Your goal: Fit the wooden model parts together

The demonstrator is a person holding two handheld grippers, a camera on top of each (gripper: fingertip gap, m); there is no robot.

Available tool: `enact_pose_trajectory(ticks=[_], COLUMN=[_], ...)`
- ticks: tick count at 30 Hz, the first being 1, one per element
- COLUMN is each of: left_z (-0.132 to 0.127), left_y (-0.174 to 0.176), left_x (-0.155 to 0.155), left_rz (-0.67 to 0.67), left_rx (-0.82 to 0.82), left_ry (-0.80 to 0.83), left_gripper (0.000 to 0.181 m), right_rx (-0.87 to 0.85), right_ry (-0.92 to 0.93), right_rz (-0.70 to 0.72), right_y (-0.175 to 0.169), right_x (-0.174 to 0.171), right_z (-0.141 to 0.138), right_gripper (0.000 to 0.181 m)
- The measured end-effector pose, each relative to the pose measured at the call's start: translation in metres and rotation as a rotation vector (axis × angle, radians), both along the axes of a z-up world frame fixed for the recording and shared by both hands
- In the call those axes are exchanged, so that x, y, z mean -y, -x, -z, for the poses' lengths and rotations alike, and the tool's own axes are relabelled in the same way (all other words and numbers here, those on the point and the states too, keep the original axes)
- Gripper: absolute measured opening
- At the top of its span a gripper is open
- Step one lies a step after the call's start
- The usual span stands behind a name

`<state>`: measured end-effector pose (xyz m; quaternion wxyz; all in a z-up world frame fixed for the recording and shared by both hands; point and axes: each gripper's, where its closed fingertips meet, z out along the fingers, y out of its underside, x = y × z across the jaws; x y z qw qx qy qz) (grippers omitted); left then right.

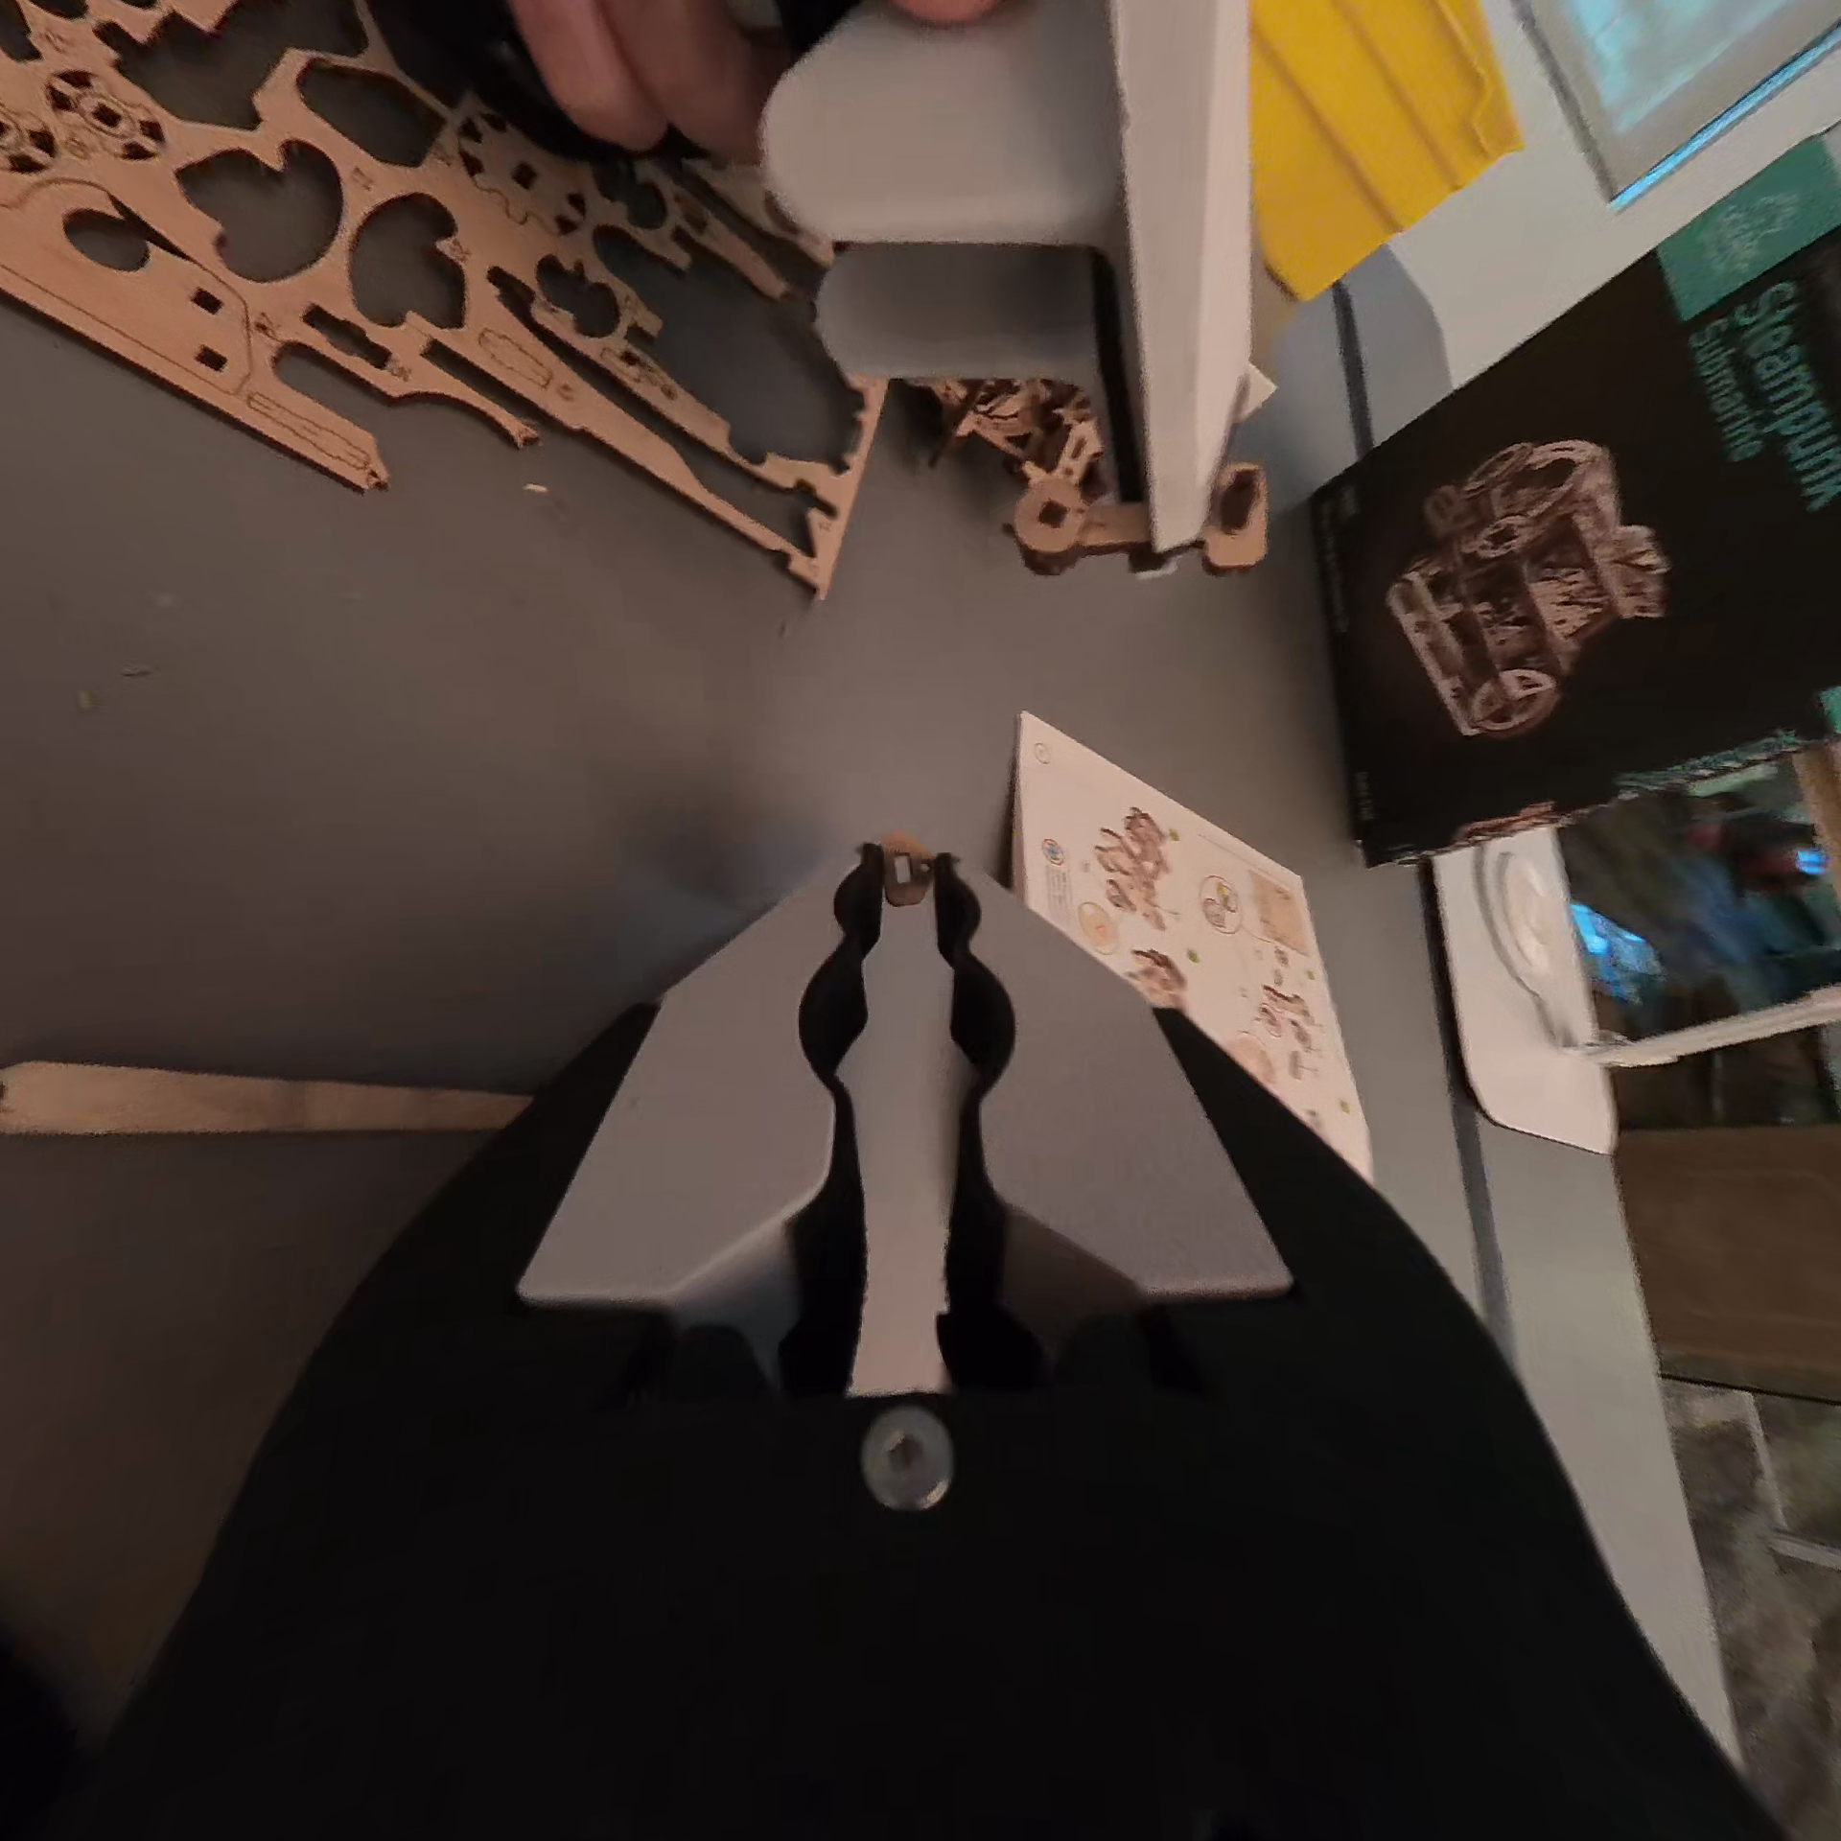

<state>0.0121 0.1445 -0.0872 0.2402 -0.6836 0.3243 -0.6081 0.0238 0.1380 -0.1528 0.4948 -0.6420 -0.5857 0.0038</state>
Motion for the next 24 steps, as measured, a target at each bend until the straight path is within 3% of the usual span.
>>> enact_pose_trajectory(ticks=[5,9,24], left_z=[-0.001,-0.002,-0.003], left_y=[0.000,0.000,-0.005], left_x=[-0.001,0.001,0.012], left_rz=[-0.005,0.000,0.033], left_rx=[0.002,0.003,-0.006], left_ry=[0.006,0.007,-0.023], left_gripper=[0.000,0.000,0.000], right_rx=[-0.086,-0.178,-0.134], right_ry=[-0.170,-0.239,-0.224], right_rz=[0.070,0.049,0.035], right_y=[-0.011,0.000,0.019], right_x=[-0.009,-0.001,0.002], right_z=[-0.043,-0.083,-0.085], right_gripper=[0.008,0.008,0.009])
